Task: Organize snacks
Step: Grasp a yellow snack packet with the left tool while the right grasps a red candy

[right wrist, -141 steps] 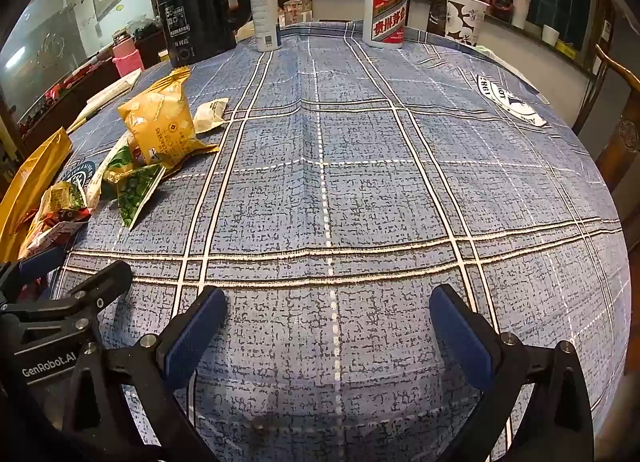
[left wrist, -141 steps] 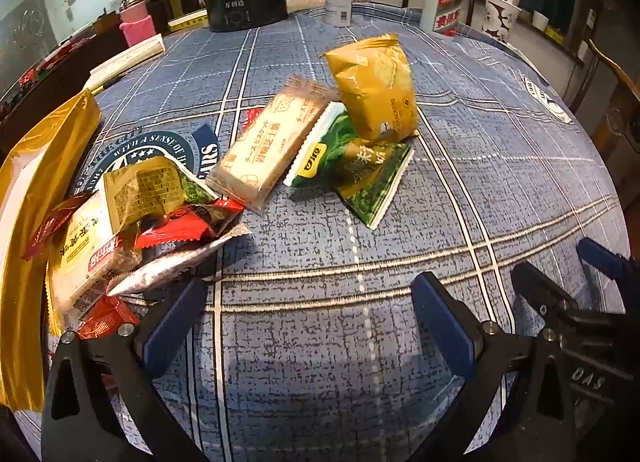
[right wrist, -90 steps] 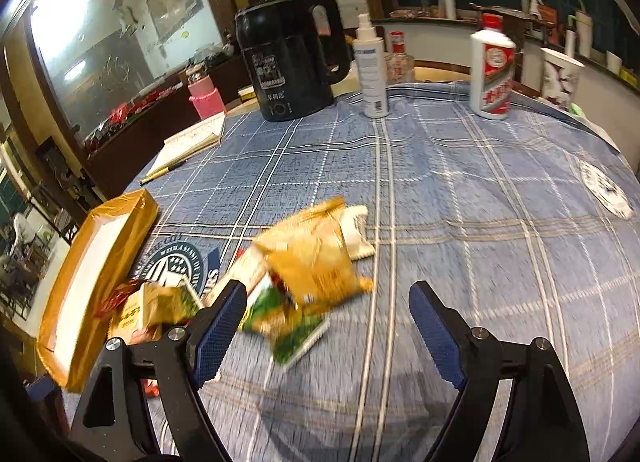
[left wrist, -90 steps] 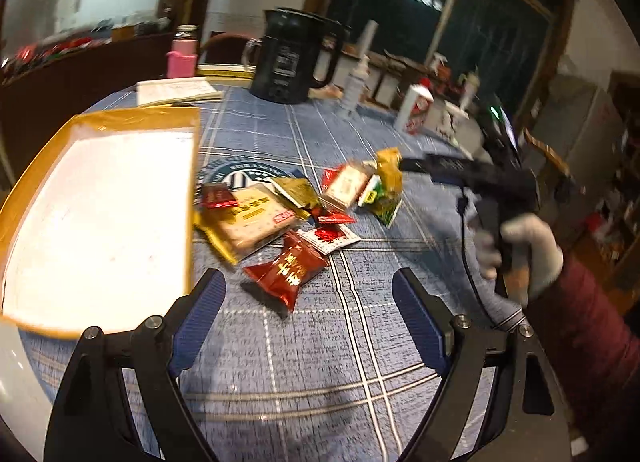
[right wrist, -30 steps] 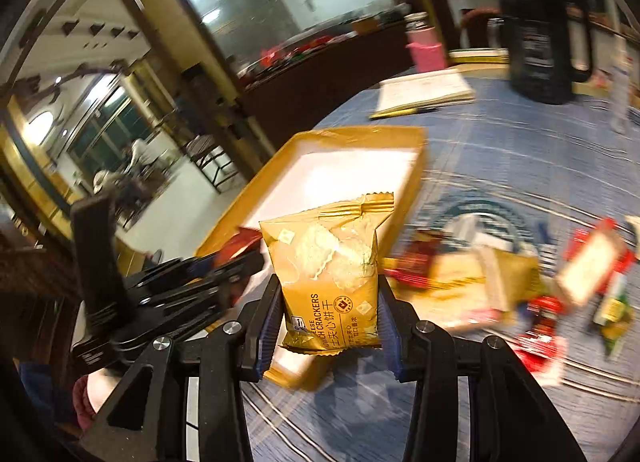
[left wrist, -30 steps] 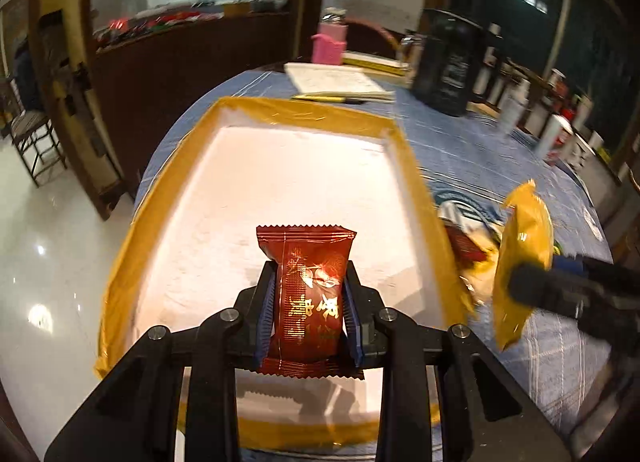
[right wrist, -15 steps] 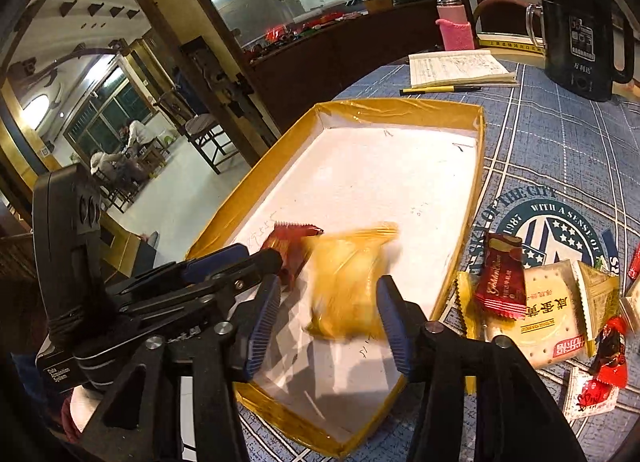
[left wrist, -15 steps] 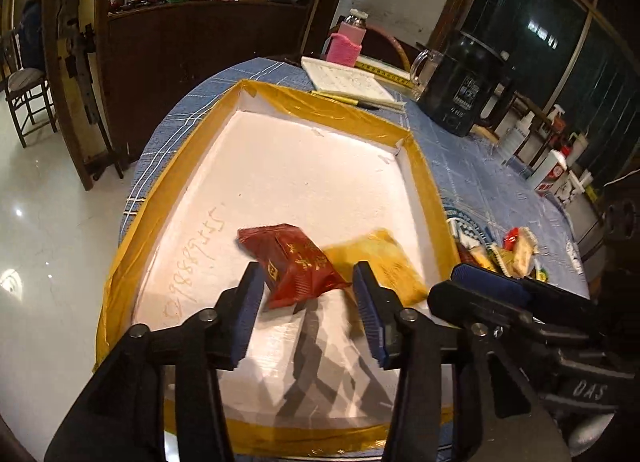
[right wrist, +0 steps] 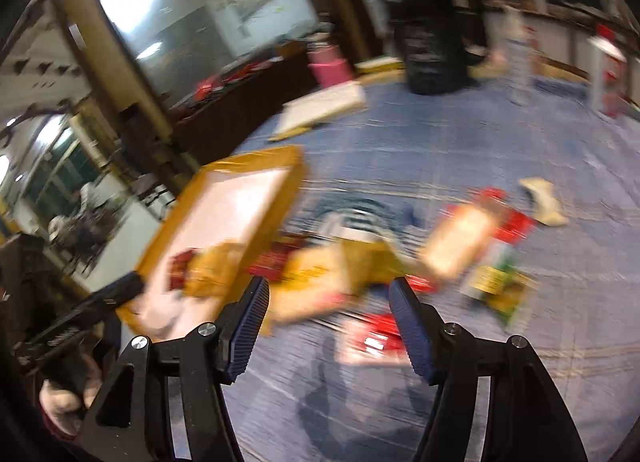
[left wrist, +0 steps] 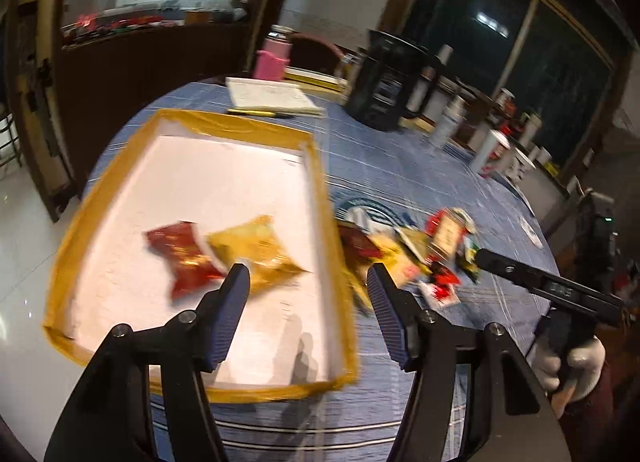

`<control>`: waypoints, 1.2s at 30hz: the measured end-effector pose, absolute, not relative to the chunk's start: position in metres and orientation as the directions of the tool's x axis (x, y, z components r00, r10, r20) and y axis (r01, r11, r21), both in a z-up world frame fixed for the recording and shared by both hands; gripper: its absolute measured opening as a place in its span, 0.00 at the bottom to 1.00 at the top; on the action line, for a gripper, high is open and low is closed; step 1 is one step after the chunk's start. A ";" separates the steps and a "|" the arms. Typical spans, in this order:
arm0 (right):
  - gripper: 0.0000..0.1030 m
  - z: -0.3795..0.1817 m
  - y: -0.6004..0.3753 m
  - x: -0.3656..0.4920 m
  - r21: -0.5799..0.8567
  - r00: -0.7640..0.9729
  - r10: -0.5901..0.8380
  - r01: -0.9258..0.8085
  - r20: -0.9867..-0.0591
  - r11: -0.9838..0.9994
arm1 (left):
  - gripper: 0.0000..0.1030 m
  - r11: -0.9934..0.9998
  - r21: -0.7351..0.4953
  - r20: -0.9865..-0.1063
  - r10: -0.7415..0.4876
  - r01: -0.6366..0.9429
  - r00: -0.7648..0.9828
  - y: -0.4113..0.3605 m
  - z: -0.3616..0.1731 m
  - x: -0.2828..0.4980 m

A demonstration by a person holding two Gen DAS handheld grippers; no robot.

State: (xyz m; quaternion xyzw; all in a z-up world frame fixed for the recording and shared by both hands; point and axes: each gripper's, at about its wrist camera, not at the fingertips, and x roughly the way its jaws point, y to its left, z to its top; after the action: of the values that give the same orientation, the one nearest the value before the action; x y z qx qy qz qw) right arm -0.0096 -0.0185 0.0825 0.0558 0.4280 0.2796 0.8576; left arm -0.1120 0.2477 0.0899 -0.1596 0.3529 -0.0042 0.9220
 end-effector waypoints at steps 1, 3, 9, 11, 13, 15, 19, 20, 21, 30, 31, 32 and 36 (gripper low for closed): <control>0.63 0.078 -0.026 -0.007 0.342 0.472 0.523 -0.418 -0.710 0.842 | 0.58 0.951 -0.294 -0.652 -0.131 -0.090 0.747 0.240 0.090 -0.110; 0.63 0.068 -0.037 -0.009 0.352 0.460 0.519 -0.402 -0.721 0.845 | 0.58 0.956 -0.287 -0.662 -0.155 -0.058 0.734 0.223 0.088 -0.105; 0.63 0.052 -0.043 0.000 0.339 0.472 0.499 -0.386 -0.727 0.858 | 0.58 0.969 -0.249 -0.685 -0.177 0.002 0.707 0.188 0.085 -0.103; 0.63 0.048 -0.038 0.010 0.359 0.474 0.505 -0.368 -0.721 0.858 | 0.58 0.970 -0.244 -0.689 -0.178 0.006 0.703 0.181 0.085 -0.102; 0.63 0.044 -0.030 0.019 0.366 0.466 0.505 -0.359 -0.727 0.859 | 0.58 0.970 -0.242 -0.693 -0.178 0.007 0.699 0.177 0.086 -0.098; 0.63 0.040 -0.022 0.026 0.352 0.467 0.486 -0.348 -0.739 0.869 | 0.58 0.973 -0.231 -0.694 -0.174 0.012 0.699 0.174 0.088 -0.094; 0.57 0.031 -0.004 0.033 0.285 0.465 0.433 -0.355 -0.772 0.890 | 0.58 0.983 -0.179 -0.696 -0.147 0.028 0.703 0.167 0.094 -0.080; 0.53 0.031 -0.002 0.033 0.263 0.481 0.417 -0.357 -0.771 0.897 | 0.58 0.986 -0.164 -0.700 -0.141 0.034 0.700 0.166 0.095 -0.073; 0.39 0.030 0.001 0.032 0.243 0.485 0.404 -0.361 -0.776 0.900 | 0.58 0.988 -0.152 -0.707 -0.138 0.041 0.694 0.165 0.095 -0.066; 0.23 0.027 -0.018 0.025 0.251 0.478 0.418 -0.375 -0.772 0.892 | 0.58 0.986 -0.038 -0.766 -0.133 0.163 0.629 0.126 0.080 -0.003; 0.23 0.027 -0.022 0.025 0.263 0.477 0.426 -0.372 -0.769 0.890 | 0.58 0.984 -0.007 -0.773 -0.120 0.180 0.623 0.119 0.076 0.004; 0.23 0.027 -0.028 0.024 0.278 0.475 0.436 -0.367 -0.764 0.888 | 0.58 0.982 0.021 -0.782 -0.100 0.185 0.615 0.114 0.074 0.009; 0.23 0.025 -0.044 0.026 0.338 0.463 0.480 -0.358 -0.745 0.871 | 0.58 0.971 0.114 -0.788 -0.042 0.212 0.614 0.101 0.063 0.026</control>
State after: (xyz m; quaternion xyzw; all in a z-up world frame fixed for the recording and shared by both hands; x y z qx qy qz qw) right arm 0.0257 -0.0440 0.0247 0.0670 0.4562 0.2455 0.8528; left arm 0.0261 0.1013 0.0635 0.0981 0.4335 -0.0710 0.8930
